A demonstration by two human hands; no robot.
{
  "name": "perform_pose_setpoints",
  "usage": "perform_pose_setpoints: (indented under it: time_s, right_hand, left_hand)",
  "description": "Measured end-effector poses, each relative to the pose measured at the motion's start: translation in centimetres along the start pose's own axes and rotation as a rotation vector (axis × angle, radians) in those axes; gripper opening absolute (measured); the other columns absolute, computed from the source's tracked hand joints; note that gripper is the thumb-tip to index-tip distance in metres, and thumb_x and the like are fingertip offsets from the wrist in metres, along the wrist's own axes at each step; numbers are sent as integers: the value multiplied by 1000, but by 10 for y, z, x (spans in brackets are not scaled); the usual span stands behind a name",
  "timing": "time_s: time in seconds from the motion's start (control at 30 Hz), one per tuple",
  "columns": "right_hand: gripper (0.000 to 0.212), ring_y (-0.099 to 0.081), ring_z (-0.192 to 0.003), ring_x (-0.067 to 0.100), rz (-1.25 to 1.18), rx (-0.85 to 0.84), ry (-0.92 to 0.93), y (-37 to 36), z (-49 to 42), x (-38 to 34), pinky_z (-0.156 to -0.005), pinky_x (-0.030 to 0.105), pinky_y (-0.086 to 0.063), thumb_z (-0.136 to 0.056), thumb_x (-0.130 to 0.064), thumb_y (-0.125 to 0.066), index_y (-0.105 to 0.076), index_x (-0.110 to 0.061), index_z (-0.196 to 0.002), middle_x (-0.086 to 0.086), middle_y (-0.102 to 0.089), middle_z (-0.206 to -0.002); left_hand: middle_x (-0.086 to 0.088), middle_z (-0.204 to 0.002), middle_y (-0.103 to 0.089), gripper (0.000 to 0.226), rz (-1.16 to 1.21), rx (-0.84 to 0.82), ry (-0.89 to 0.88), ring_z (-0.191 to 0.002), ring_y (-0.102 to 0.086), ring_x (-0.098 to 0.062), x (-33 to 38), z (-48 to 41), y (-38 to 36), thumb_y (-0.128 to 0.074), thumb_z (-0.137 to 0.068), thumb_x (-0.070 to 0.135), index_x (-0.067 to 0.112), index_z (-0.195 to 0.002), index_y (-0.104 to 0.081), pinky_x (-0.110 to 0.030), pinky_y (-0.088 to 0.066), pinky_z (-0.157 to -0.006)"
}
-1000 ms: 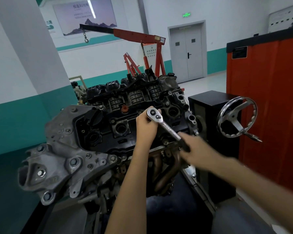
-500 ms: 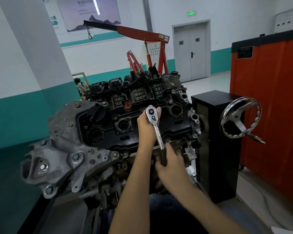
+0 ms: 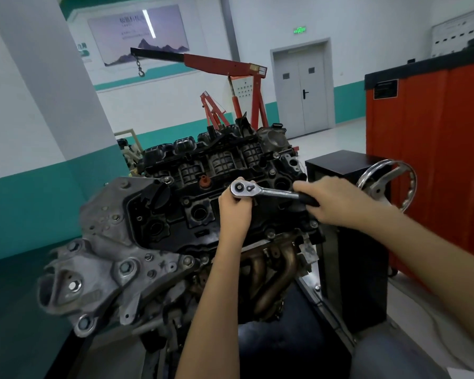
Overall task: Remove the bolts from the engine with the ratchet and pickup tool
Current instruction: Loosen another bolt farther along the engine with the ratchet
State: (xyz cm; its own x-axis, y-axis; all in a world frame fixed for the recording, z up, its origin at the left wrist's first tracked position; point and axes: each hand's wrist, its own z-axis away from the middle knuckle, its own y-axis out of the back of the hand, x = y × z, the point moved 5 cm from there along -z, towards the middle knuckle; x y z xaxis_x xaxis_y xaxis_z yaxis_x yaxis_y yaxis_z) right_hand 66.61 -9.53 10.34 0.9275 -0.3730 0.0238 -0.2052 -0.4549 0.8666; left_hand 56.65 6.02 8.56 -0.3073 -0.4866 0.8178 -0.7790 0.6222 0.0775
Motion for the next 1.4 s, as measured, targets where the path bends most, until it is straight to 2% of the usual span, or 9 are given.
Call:
perform_pose_setpoints:
  time_s: [0.13, 0.33, 0.43, 0.53, 0.73, 0.9, 1.07, 1.23, 1.4]
  right_hand:
    - [27, -59, -64, 28, -526, 41, -274, -51, 50, -45, -55, 34, -47, -81, -16, -59, -35, -29, -84, 7, -54, -69]
    - [25, -52, -52, 1, -1053, 157, -420, -89, 52, -124, -46, 10, -37, -82, -1, -54, -47, -23, -91, -3, -46, -62]
    - [33, -52, -60, 18, -900, 60, -355, -82, 52, -93, -51, 20, -40, -81, -3, -56, -52, -20, -109, 8, -53, -70]
    - [35, -58, -60, 25, -654, -39, -206, -49, 47, -36, -56, 34, -50, -81, -3, -58, -49, -32, -98, 7, -59, -70]
    - [23, -60, -74, 24, 53, -7, 1, -2, 2, 5, -61, 27, -32, -87, -20, -56, -49, -26, -108, -4, -51, -74]
    - [27, -57, -58, 23, -654, 58, -277, -60, 55, -60, -50, 27, -40, -80, -10, -60, -40, -29, -82, 4, -54, -66]
    - [32, -46, -53, 2, -1062, 126, -439, -100, 48, -130, -49, 12, -35, -84, -7, -55, -47, -12, -115, -3, -48, -67]
    - [33, -53, -58, 18, -757, -51, -228, -62, 50, -65, -53, 24, -43, -80, -2, -56, -52, -25, -103, 5, -56, -70]
    - [28, -50, -57, 4, -59, -167, -18, 3, 4, 10, -54, 19, -37, -88, -17, -59, -40, -38, -87, -13, -47, -65]
  left_hand:
    - [8, -59, -33, 43, 40, 51, -9, -62, -29, -11, 2, 5, -7, -54, -96, 5, 18, -62, -32, -25, -27, -60]
    - [5, -60, -21, 43, 63, 68, 70, -51, -19, -4, 1, 0, -9, -55, -94, -1, 17, -65, -28, -17, -21, -50]
    - [12, -53, -27, 45, -15, -22, 37, -53, -23, -3, -1, -2, -6, -55, -94, 3, 20, -61, -30, -18, -24, -53]
    - [16, -50, -42, 53, -103, -82, -7, -55, -35, -1, 2, -3, -9, -52, -92, 1, 33, -50, -47, -20, -31, -59]
    - [16, -51, -42, 44, -45, -55, -29, -54, -32, -2, 0, -3, -3, -48, -91, -3, 25, -57, -48, -23, -28, -58]
    - [16, -51, -33, 45, 64, 35, 15, -55, -29, -2, -6, 3, -7, -57, -96, 8, 21, -60, -33, -17, -29, -55]
    - [15, -46, -27, 49, 35, 81, 97, -48, -23, -3, -9, -4, -6, -60, -94, 8, 21, -61, -26, -15, -23, -49]
    - [16, -47, -31, 57, -42, -26, 34, -51, -26, -2, -7, -8, -4, -58, -91, 4, 33, -48, -34, -16, -25, -51]
    - [18, -47, -48, 53, -118, -59, -70, -48, -38, 1, 6, -6, -7, -46, -86, -5, 35, -53, -55, -13, -28, -50]
